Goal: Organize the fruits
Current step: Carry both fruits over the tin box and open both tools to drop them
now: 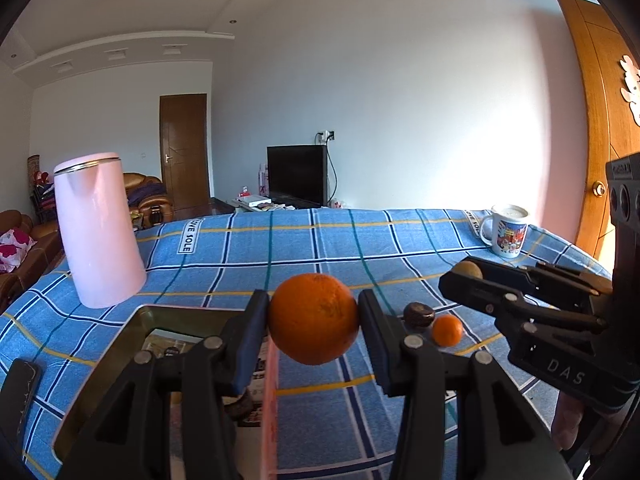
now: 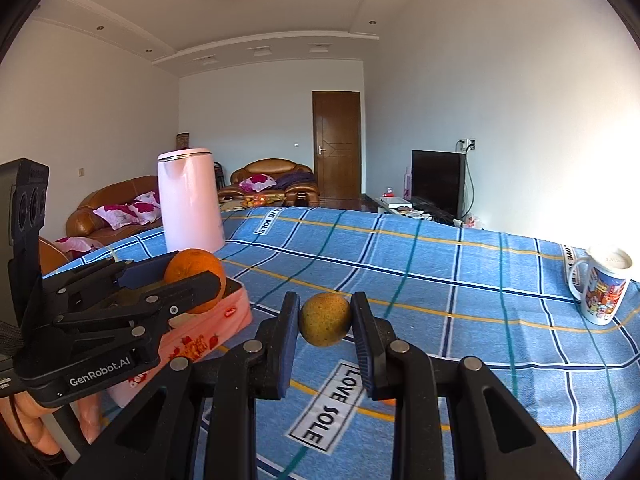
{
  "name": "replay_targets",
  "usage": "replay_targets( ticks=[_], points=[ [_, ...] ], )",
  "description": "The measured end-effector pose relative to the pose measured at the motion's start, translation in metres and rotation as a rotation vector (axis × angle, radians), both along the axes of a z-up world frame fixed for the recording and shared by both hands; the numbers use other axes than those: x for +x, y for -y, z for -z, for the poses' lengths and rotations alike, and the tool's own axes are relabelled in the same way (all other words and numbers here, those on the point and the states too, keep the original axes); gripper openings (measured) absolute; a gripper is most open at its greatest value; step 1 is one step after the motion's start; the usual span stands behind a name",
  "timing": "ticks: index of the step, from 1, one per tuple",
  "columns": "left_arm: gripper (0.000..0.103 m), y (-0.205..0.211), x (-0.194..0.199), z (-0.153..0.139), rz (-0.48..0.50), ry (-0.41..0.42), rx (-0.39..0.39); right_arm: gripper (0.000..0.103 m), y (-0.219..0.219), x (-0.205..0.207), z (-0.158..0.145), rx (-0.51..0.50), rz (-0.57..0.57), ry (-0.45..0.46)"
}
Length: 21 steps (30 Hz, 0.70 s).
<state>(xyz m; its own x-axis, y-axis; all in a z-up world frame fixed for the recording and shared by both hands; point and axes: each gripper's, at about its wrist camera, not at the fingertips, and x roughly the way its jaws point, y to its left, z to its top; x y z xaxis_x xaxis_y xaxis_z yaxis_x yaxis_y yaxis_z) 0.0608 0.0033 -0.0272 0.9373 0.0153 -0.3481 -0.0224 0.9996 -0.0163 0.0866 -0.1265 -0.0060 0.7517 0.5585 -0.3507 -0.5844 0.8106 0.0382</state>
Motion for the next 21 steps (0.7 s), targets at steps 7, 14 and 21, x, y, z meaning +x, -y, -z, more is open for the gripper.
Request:
replay_targets(
  ticks=[7, 14, 21],
  points=[
    [0.048, -0.043, -0.006, 0.000, -0.080, -0.028, -0.044, 0.028, -0.053, -0.004, -0.005, -0.027, -0.109, -0.005],
    [0.048, -0.085, -0.004, 0.005, -0.143, -0.070, -0.078, 0.028, -0.101, -0.001, 0.000, -0.073, -0.189, -0.026],
    [0.048, -0.117, 0.002, 0.011, -0.160, -0.125, -0.115, 0.028, -0.137, 0.010, 0.008, -0.107, -0.223, -0.075]
  ],
)
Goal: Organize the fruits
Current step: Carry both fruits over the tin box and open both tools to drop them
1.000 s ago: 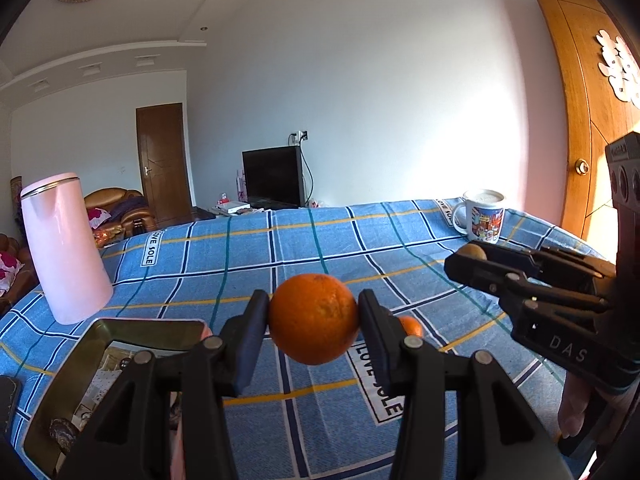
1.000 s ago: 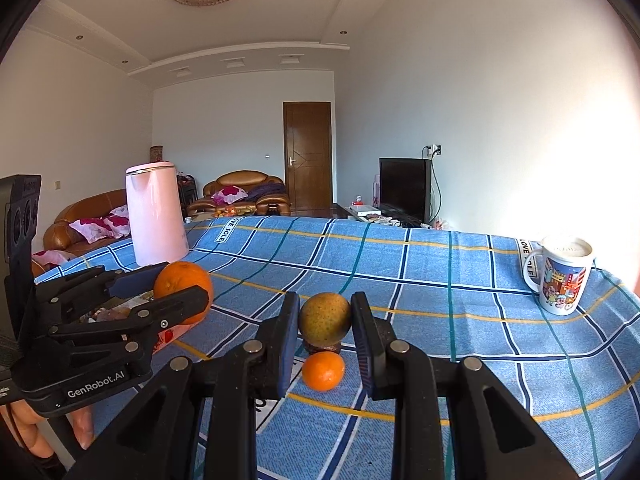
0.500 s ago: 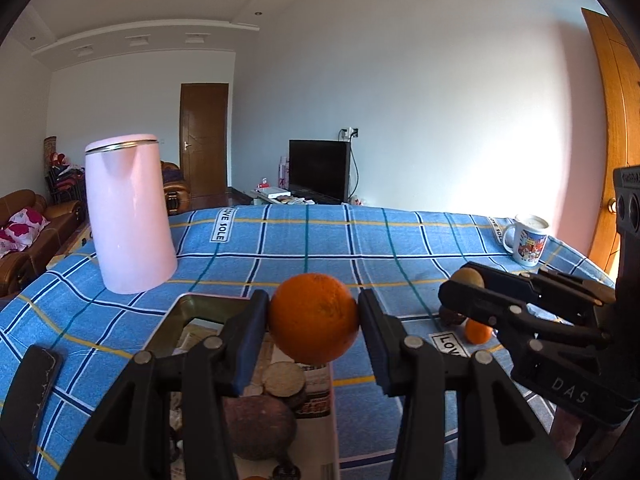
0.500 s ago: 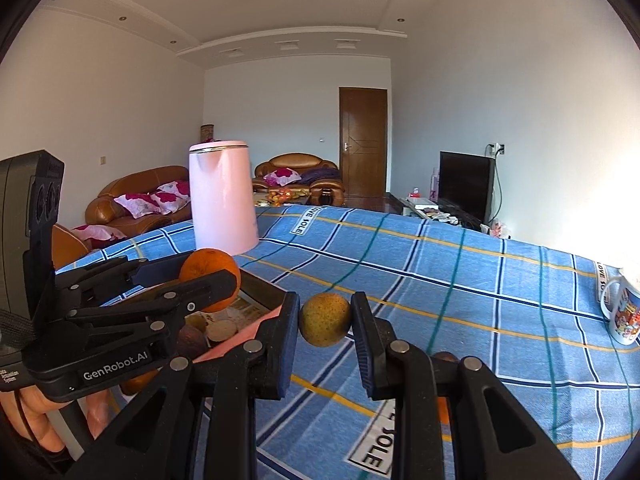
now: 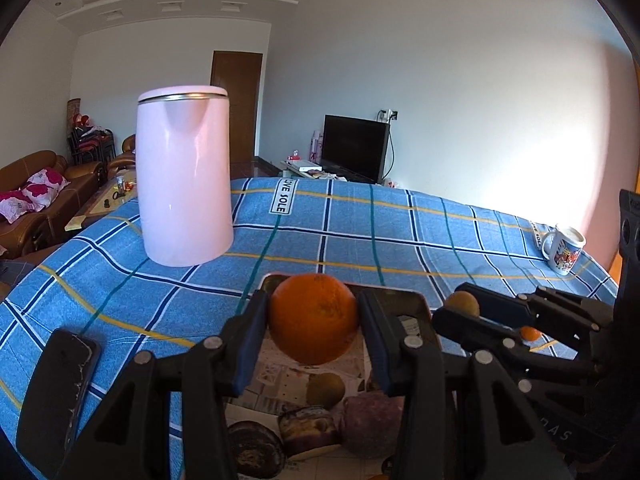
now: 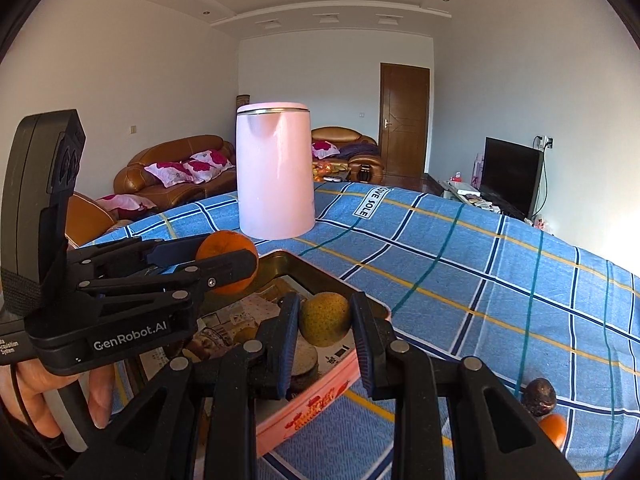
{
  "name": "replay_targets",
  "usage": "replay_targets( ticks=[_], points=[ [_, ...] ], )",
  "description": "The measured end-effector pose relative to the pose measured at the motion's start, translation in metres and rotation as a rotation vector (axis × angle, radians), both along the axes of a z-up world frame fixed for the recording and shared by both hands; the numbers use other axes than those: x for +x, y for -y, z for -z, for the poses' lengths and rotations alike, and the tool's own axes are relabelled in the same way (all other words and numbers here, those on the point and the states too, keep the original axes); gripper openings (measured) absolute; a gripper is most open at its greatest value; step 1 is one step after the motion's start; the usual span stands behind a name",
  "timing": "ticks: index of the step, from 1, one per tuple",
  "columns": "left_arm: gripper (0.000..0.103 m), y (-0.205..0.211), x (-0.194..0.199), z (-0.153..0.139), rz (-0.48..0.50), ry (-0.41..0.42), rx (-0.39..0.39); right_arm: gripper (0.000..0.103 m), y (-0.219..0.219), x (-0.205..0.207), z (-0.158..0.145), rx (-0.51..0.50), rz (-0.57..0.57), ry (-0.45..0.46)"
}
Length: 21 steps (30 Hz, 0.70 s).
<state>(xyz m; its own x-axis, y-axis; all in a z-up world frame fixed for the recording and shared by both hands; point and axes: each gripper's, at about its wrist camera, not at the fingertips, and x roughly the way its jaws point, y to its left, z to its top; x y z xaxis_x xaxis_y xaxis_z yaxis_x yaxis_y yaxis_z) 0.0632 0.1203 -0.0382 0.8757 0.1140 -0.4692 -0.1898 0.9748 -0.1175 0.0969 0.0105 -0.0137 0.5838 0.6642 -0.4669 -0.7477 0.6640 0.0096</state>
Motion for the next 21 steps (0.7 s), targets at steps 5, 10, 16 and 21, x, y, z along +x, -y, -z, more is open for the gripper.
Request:
replay_targets(
  ticks=[5, 10, 16, 21],
  points=[
    [0.048, -0.017, 0.006, 0.006, -0.010, -0.042, -0.015, 0.028, -0.022, 0.012, 0.011, -0.052, 0.003, -0.045],
    [0.048, -0.027, 0.010, 0.014, -0.009, -0.079, -0.035, 0.028, -0.038, 0.017, 0.022, -0.087, -0.016, -0.087],
    [0.053, -0.026, 0.006, 0.009, -0.026, -0.075, -0.024, 0.032, -0.049, 0.013, 0.028, -0.140, -0.062, -0.130],
    [0.070, -0.010, -0.001, -0.002, -0.005, -0.032, -0.010, 0.059, -0.017, 0.001, 0.016, -0.111, -0.033, -0.065]
  ],
)
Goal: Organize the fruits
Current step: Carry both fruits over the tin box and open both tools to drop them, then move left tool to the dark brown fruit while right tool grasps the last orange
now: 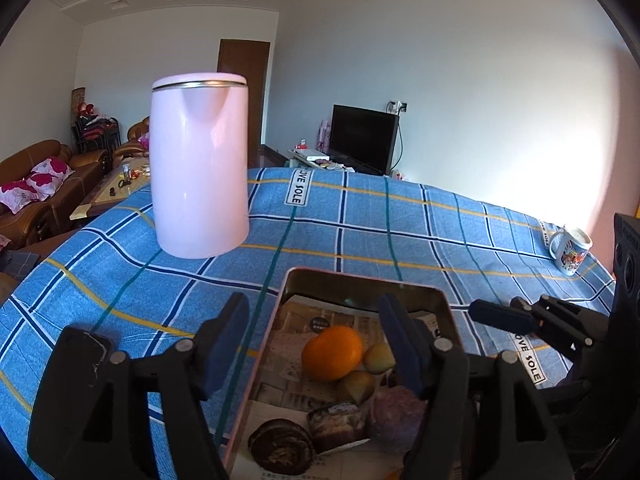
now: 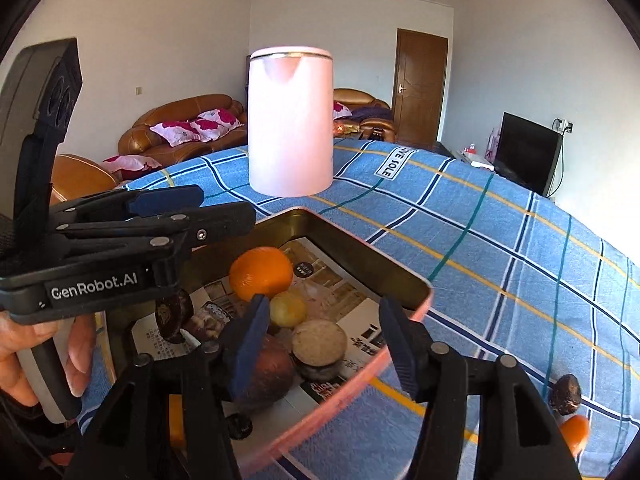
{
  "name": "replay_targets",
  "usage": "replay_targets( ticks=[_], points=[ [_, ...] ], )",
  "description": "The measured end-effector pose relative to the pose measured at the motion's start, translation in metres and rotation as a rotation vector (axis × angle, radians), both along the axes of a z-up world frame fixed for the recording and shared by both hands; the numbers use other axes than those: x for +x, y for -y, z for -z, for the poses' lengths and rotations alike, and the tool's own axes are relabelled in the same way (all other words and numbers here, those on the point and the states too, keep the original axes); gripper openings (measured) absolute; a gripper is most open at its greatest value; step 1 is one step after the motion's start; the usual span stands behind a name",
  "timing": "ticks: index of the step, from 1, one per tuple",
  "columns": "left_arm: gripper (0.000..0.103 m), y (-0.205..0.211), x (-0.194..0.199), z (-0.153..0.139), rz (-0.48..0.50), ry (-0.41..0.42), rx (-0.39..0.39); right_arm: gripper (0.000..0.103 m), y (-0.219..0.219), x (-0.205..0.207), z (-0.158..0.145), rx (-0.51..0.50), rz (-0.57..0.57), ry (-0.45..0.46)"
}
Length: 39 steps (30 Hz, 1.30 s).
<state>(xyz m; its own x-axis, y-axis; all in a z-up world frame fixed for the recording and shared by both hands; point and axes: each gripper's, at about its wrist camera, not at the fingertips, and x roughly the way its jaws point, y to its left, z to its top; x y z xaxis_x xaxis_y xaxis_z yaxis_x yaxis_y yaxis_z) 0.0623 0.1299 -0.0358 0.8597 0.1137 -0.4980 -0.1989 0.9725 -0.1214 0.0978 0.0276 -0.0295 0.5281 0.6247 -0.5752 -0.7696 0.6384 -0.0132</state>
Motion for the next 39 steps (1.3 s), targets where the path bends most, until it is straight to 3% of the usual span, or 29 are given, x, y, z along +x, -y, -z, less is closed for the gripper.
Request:
replay_targets(
  ticks=[3, 7, 11, 18, 19, 21, 22, 26, 31, 39],
  points=[
    [0.070, 0.021, 0.001, -0.006, 0.040, 0.012, 0.018, 0.061, 0.040, 0.003, -0.006, -0.005, 0.068, 0.032],
    [0.073, 0.056, 0.007, -0.011, 0.111, 0.020, 0.034, 0.062, 0.106, 0.029, -0.001, -0.069, 0.258, 0.038],
    [0.073, 0.095, 0.019, -0.014, 0.187, 0.006, 0.058, 0.062, 0.155, 0.057, 0.012, -0.088, 0.383, -0.076],
    [0.073, 0.137, 0.044, -0.004, 0.279, -0.064, 0.060, 0.060, 0.167, 0.077, 0.031, -0.070, 0.347, -0.222],
    [0.073, 0.140, 0.048, -0.002, 0.283, -0.073, 0.059, 0.057, 0.166, 0.080, 0.033, -0.071, 0.341, -0.237],
    [0.073, 0.144, 0.054, -0.001, 0.286, -0.087, 0.062, 0.037, 0.165, 0.083, 0.037, -0.074, 0.331, -0.264],
    [0.073, 0.146, 0.056, -0.001, 0.287, -0.092, 0.062, 0.037, 0.166, 0.082, 0.037, -0.068, 0.325, -0.267],
    [0.073, 0.158, 0.069, 0.001, 0.289, -0.111, 0.071, 0.037, 0.182, 0.078, 0.032, -0.019, 0.358, -0.244],
    [0.073, 0.187, 0.089, 0.008, 0.324, -0.148, 0.074, 0.037, 0.214, 0.086, 0.022, -0.002, 0.502, -0.161],
    [0.073, 0.219, 0.132, 0.031, 0.357, -0.241, 0.031, 0.037, 0.243, 0.099, 0.019, 0.040, 0.582, -0.169]
  ],
)
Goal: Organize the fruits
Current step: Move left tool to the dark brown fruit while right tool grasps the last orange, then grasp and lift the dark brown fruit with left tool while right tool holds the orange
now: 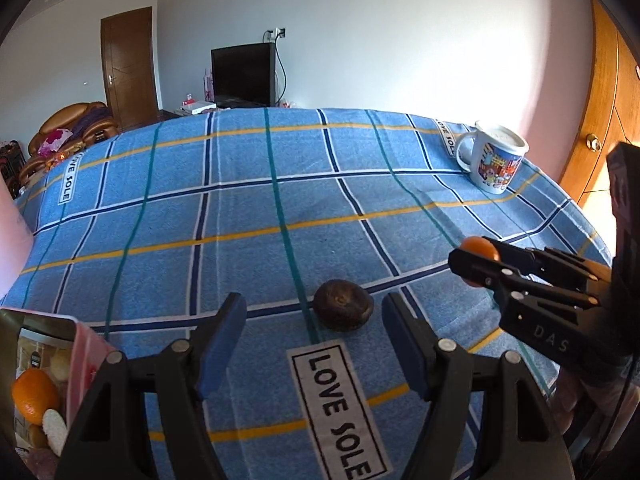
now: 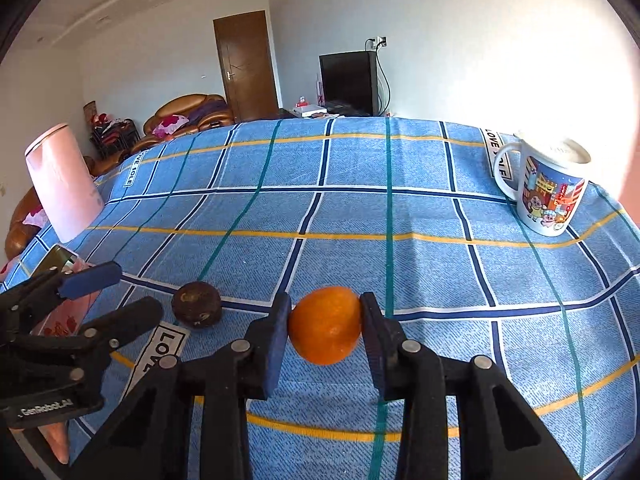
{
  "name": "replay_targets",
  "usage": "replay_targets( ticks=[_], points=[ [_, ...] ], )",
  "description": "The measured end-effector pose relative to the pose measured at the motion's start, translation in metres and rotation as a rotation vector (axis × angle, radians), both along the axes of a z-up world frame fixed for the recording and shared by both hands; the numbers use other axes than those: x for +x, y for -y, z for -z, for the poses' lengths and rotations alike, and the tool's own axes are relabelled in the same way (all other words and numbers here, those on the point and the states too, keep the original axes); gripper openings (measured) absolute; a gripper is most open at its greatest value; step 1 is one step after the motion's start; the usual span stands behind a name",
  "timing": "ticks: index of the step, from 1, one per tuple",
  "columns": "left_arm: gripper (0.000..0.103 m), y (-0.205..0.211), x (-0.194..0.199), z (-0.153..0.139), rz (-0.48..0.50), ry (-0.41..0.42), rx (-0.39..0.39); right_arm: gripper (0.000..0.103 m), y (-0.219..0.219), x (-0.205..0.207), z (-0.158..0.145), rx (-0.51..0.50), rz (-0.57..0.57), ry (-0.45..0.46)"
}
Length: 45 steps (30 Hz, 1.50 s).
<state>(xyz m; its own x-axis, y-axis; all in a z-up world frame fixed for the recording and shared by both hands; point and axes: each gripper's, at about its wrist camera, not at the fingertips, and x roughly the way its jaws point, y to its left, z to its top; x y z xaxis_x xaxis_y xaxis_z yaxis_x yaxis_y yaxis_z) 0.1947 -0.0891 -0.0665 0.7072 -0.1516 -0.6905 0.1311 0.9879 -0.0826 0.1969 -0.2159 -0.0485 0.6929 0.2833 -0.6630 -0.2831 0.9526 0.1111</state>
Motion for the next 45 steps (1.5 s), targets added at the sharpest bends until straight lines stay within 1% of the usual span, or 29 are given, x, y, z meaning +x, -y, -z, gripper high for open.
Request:
replay_targets(
  ticks=[3, 8, 10, 13, 14, 17, 20, 24, 36, 45],
  points=[
    [0.073, 0.003, 0.015, 0.007, -0.010, -0.037, -0.005, 0.037, 0.003, 0.001, 0.000, 0.020, 0.001, -0.001],
    [0.070, 0.016, 0.027, 0.018, 0.025, -0.094, 0.005, 0.037, 0.005, 0.000, 0.001, 0.034, -0.001, 0.001],
    [0.059, 0.019, 0.032, 0.023, 0.037, -0.131, -0.001, 0.037, 0.007, 0.000, 0.001, 0.043, 0.002, 0.001],
    [0.047, 0.023, 0.033, 0.023, 0.052, -0.128, 0.006, 0.037, 0.006, -0.002, 0.001, 0.037, 0.000, 0.008],
    [0.042, 0.023, 0.031, 0.022, 0.055, -0.125, 0.009, 0.037, 0.005, -0.003, 0.001, 0.033, -0.004, 0.013],
    [0.041, 0.022, 0.027, 0.021, 0.072, -0.121, -0.005, 0.037, 0.005, -0.006, -0.001, 0.040, -0.011, 0.029],
    [0.041, 0.020, 0.022, 0.019, 0.075, -0.103, -0.025, 0.037, 0.007, -0.009, -0.004, 0.053, -0.015, 0.048],
    [0.041, 0.015, 0.010, 0.011, 0.071, -0.044, -0.037, 0.037, 0.006, -0.014, -0.008, 0.061, -0.027, 0.079],
    [0.041, 0.009, -0.011, -0.005, 0.035, 0.090, -0.021, 0.037, 0.003, -0.028, -0.017, 0.048, -0.038, 0.168],
    [0.041, 0.007, -0.021, -0.010, 0.019, 0.146, -0.018, 0.037, 0.003, -0.040, -0.024, 0.049, -0.038, 0.231]
  ],
)
